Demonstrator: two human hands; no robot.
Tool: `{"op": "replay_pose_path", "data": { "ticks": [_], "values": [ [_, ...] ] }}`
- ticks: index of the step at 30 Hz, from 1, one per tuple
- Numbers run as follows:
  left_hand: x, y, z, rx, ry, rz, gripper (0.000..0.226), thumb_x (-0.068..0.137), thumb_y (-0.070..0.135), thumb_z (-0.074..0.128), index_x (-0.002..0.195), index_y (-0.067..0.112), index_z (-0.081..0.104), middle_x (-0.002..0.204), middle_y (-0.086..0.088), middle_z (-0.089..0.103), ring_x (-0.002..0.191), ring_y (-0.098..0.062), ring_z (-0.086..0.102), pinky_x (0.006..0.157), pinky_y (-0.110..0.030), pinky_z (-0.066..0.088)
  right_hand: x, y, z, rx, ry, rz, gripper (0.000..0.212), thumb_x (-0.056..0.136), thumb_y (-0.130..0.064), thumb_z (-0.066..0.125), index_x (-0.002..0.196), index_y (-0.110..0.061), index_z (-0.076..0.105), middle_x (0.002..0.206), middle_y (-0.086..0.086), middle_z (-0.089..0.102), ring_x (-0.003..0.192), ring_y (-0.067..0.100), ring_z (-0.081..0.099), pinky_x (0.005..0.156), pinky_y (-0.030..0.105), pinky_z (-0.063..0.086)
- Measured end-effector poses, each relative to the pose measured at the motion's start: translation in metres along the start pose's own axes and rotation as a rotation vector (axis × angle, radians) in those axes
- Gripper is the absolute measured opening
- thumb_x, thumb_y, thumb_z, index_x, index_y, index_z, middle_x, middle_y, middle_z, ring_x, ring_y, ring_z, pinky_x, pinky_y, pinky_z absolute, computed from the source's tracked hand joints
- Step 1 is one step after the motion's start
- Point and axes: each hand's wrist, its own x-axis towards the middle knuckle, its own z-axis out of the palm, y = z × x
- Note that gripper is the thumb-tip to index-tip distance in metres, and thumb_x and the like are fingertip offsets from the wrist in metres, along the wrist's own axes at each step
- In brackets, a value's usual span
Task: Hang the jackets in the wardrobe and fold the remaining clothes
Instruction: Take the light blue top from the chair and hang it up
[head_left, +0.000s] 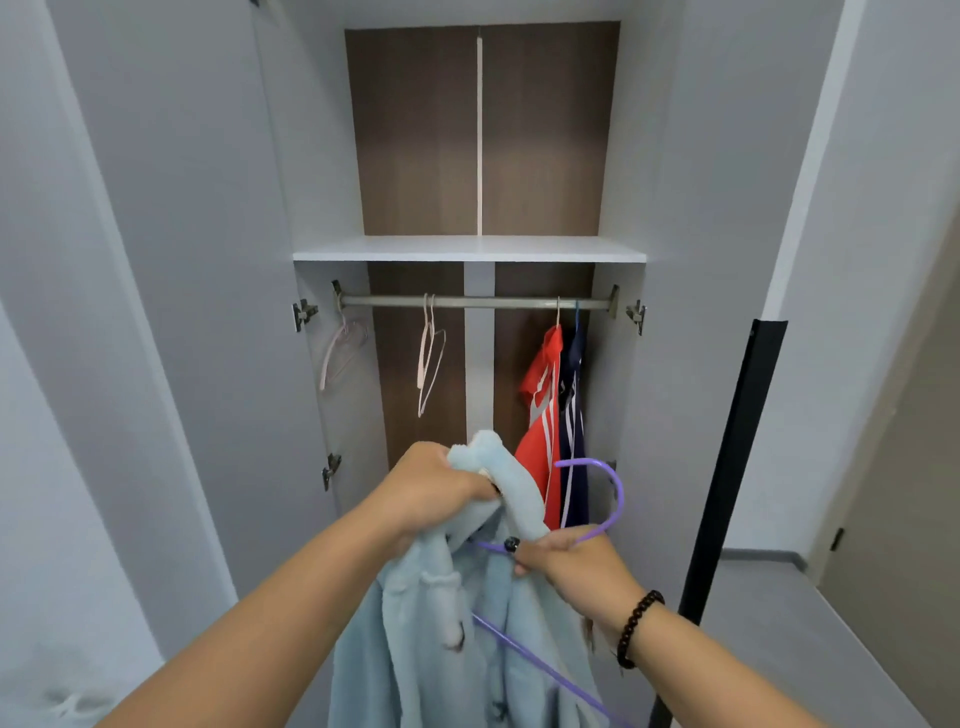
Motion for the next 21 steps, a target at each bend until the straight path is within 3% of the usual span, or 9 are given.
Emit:
{"op": "replay_pose_path", "data": {
  "ticks": [3,5,10,12,14,15,17,19,21],
  "values": [
    [0.006,-0.008,0.0,0.16,-0.092,0.0,0.019,0.068,0.028,0.074,0.07,0.011,0.064,0.073,-0.011,0.063,0.066,-0.018,0.056,0.063,-0.03,0.044,-0.006,-0.001,-0.005,0.084,0.072,-0.009,0.024,0.08,-0.024,0.071,0.059,-0.012,0.072,0.039,-0.01,0.035,0.038,0.007,0.029,0.041,0.016,0.026],
    [0.013,-0.015,0.003,0.246,-0.112,0.041,0.025,0.072,0.035,0.075,0.071,0.013,0.063,0.073,-0.003,0.059,0.066,-0.015,0.053,0.063,-0.027,0.042,-0.012,0.001,-0.005,0.128,0.084,0.001,0.021,0.08,-0.02,0.07,0.061,-0.01,0.073,0.039,-0.009,0.036,0.036,0.006,0.028,0.039,0.015,0.026],
    [0.014,-0.021,0.007,0.54,0.061,0.226,0.037,0.089,0.035,0.06,0.125,0.028,0.058,0.104,0.002,0.063,0.092,-0.016,0.059,0.074,-0.025,0.042,-0.026,0.008,-0.002,0.227,0.114,0.011,0.02,0.083,-0.014,0.068,0.067,-0.005,0.075,0.038,-0.009,0.035,0.034,0.003,0.027,0.037,0.012,0.025],
    [0.009,-0.02,0.005,0.947,0.218,0.385,0.037,0.096,0.036,0.045,0.132,0.033,0.054,0.108,0.002,0.066,0.1,-0.022,0.06,0.075,-0.029,0.043,-0.029,0.007,-0.002,0.254,0.135,0.023,0.02,0.084,-0.014,0.068,0.069,-0.003,0.075,0.039,-0.008,0.034,0.034,0.003,0.027,0.037,0.011,0.024],
    [0.002,-0.022,0.0,1.201,0.341,0.693,0.035,0.097,0.037,0.036,0.109,0.028,0.069,0.1,0.001,0.063,0.096,-0.022,0.057,0.071,-0.031,0.043,-0.031,0.005,-0.005,0.259,0.134,0.018,0.02,0.085,-0.014,0.068,0.071,-0.001,0.075,0.038,-0.008,0.034,0.033,0.003,0.027,0.037,0.011,0.025],
    [0.0,-0.024,-0.002,1.214,0.304,0.834,0.039,0.097,0.038,0.035,0.098,0.026,0.073,0.101,0.001,0.061,0.097,-0.021,0.055,0.074,-0.032,0.042,-0.03,0.003,-0.007,0.256,0.129,0.007,0.02,0.085,-0.013,0.067,0.072,0.0,0.074,0.038,-0.007,0.034,0.033,0.003,0.027,0.037,0.011,0.025],
    [-0.003,-0.029,-0.009,1.153,0.077,0.946,0.041,0.098,0.045,0.034,0.1,0.023,0.069,0.11,0.004,0.057,0.102,-0.017,0.051,0.086,-0.034,0.04,-0.029,0.0,-0.01,0.264,0.122,-0.021,0.02,0.086,-0.012,0.067,0.073,0.001,0.074,0.038,-0.006,0.036,0.035,0.005,0.027,0.037,0.013,0.025],
    [-0.002,-0.036,-0.014,1.189,-0.062,0.895,0.037,0.099,0.05,0.034,0.105,0.022,0.057,0.104,0.006,0.057,0.094,-0.016,0.051,0.081,-0.031,0.038,-0.027,-0.002,-0.01,0.248,0.11,-0.059,0.019,0.085,-0.012,0.068,0.07,-0.003,0.075,0.039,-0.006,0.038,0.037,0.005,0.029,0.038,0.013,0.027],
    [0.001,-0.041,-0.021,1.217,-0.048,0.903,0.032,0.098,0.048,0.036,0.098,0.02,0.052,0.097,0.004,0.06,0.087,-0.019,0.055,0.07,-0.032,0.039,-0.025,-0.005,-0.006,0.191,0.084,-0.1,0.018,0.083,-0.015,0.069,0.067,-0.01,0.076,0.04,-0.006,0.04,0.039,0.005,0.031,0.041,0.013,0.029]
  ]
}}
